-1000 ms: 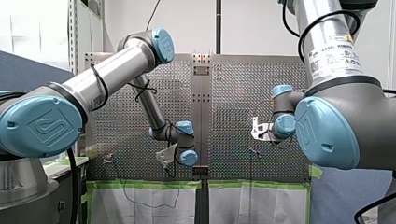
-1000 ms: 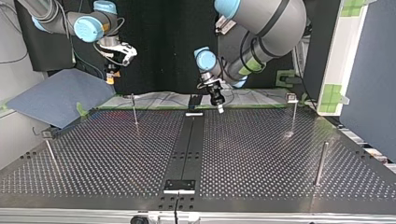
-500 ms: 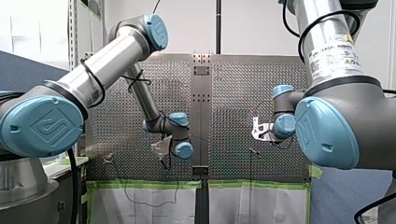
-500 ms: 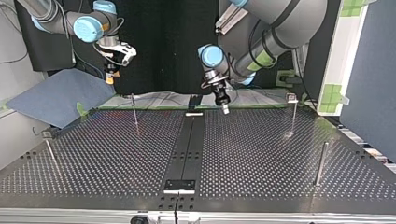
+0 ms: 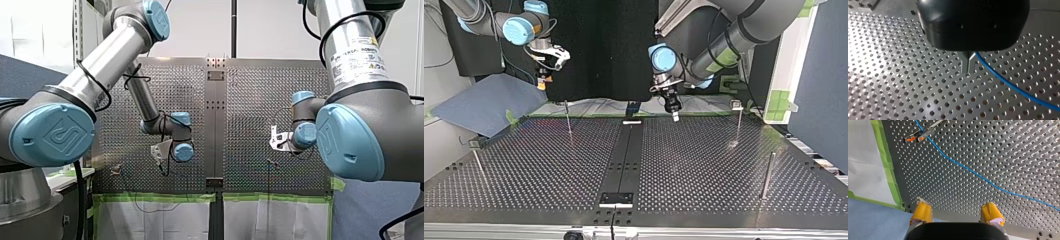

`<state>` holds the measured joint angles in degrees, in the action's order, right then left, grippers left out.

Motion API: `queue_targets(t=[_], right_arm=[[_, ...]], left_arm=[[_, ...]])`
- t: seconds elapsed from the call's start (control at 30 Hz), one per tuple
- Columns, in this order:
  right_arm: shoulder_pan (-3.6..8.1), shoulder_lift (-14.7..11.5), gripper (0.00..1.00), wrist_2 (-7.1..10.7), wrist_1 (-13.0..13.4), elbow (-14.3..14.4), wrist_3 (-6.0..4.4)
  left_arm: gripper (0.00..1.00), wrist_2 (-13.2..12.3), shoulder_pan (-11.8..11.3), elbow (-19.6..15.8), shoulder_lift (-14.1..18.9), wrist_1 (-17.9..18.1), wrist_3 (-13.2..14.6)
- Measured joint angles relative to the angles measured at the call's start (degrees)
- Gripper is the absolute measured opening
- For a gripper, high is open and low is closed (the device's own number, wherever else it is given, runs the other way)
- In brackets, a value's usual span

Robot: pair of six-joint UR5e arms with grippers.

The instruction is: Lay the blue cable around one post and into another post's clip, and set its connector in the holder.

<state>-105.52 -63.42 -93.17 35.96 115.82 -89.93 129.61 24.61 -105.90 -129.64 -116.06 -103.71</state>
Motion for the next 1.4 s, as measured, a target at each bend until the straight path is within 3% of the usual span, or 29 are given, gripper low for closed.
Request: queue_targets(t=[0.23, 0.47, 1.13, 1.4], right_arm=[[0.0, 0.0, 0.98, 0.02, 0.0, 0.0, 0.0], [0.0, 0.0, 0.98, 0.05, 0.0, 0.0, 0.0], [0.12, 0.0, 0.98, 0.08, -0.1, 0.0, 0.0], [0.23, 0.0, 0.98, 0.09, -0.1, 0.0, 0.0]], left_arm=[[0.04, -3.5, -3.3, -3.5, 3.5, -3.5, -0.1], [0.04, -6.8, -5.0, -6.3, 6.9, -6.9, 0.0], [0.04, -17.1, -6.5, -1.4, 17.1, -17.2, -1.4], [0.04, -18.7, -9.0, -1.3, 21.1, -21.1, -2.6]])
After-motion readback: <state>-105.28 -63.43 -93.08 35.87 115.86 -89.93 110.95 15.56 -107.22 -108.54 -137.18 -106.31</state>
